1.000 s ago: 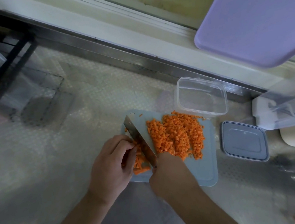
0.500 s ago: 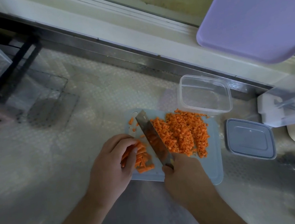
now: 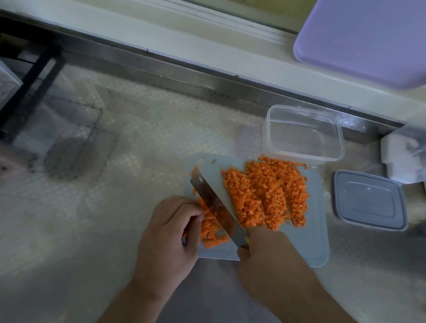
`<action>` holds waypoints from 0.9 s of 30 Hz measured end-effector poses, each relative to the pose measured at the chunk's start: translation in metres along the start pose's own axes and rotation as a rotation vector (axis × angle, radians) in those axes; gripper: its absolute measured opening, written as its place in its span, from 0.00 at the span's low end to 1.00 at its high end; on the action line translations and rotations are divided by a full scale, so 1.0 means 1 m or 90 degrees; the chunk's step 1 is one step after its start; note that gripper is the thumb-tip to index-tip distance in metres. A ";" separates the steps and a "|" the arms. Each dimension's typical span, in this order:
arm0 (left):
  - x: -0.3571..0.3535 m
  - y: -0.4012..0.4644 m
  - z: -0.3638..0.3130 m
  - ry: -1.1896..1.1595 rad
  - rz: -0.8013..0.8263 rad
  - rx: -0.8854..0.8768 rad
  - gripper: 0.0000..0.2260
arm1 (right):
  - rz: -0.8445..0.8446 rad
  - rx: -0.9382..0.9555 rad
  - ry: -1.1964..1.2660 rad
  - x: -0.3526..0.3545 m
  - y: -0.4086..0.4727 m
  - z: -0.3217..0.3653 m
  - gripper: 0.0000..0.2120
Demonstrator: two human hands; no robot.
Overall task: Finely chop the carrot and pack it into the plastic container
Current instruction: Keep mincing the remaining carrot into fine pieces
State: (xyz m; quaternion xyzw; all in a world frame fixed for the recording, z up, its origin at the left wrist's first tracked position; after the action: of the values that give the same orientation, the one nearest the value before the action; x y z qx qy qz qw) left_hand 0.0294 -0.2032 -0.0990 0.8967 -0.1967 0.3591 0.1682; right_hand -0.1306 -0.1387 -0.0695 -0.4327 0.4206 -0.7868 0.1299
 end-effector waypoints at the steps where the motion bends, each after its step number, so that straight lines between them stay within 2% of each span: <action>1: -0.001 0.000 0.000 0.001 0.000 0.001 0.03 | 0.010 -0.010 -0.008 -0.001 0.000 0.001 0.03; 2: -0.001 0.000 0.000 0.002 0.000 0.003 0.03 | 0.019 -0.017 -0.021 0.000 0.001 0.002 0.02; 5: -0.002 0.002 0.001 0.001 0.003 0.010 0.04 | 0.035 -0.040 -0.067 0.001 0.007 0.006 0.12; 9: -0.002 0.003 0.003 -0.007 0.014 0.030 0.06 | 0.032 -0.033 -0.051 0.001 0.017 0.011 0.02; 14: 0.000 -0.001 0.006 -0.026 0.018 0.031 0.02 | -0.020 0.001 0.017 0.006 0.012 0.004 0.07; 16: 0.002 -0.001 0.005 -0.028 0.015 0.030 0.03 | -0.037 0.016 0.018 0.010 0.009 -0.001 0.06; 18: 0.003 -0.001 0.003 -0.020 0.010 0.030 0.02 | -0.033 0.024 -0.004 0.011 0.006 -0.002 0.01; 21: 0.004 -0.002 0.002 -0.013 0.004 0.032 0.02 | -0.021 0.023 -0.010 0.010 0.002 -0.002 0.07; 25: 0.002 -0.002 0.003 -0.013 -0.005 0.026 0.04 | -0.010 0.011 -0.016 0.009 -0.002 -0.003 0.02; 27: 0.002 -0.002 0.002 -0.016 -0.016 0.026 0.05 | 0.001 0.000 -0.033 0.008 -0.003 -0.002 0.03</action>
State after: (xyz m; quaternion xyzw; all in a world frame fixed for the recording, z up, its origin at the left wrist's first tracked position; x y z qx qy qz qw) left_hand 0.0330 -0.2028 -0.0993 0.9067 -0.1800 0.3499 0.1521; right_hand -0.1363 -0.1398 -0.0632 -0.4524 0.4174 -0.7754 0.1412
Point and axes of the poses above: each hand's wrist, its own y-axis towards the middle knuckle, its own x-axis out of the back of the hand, z = x × y, the point moved 7 cm from there along y, towards the middle knuckle, and after that the axes turned 12 degrees about z, right-handed, at the moved point
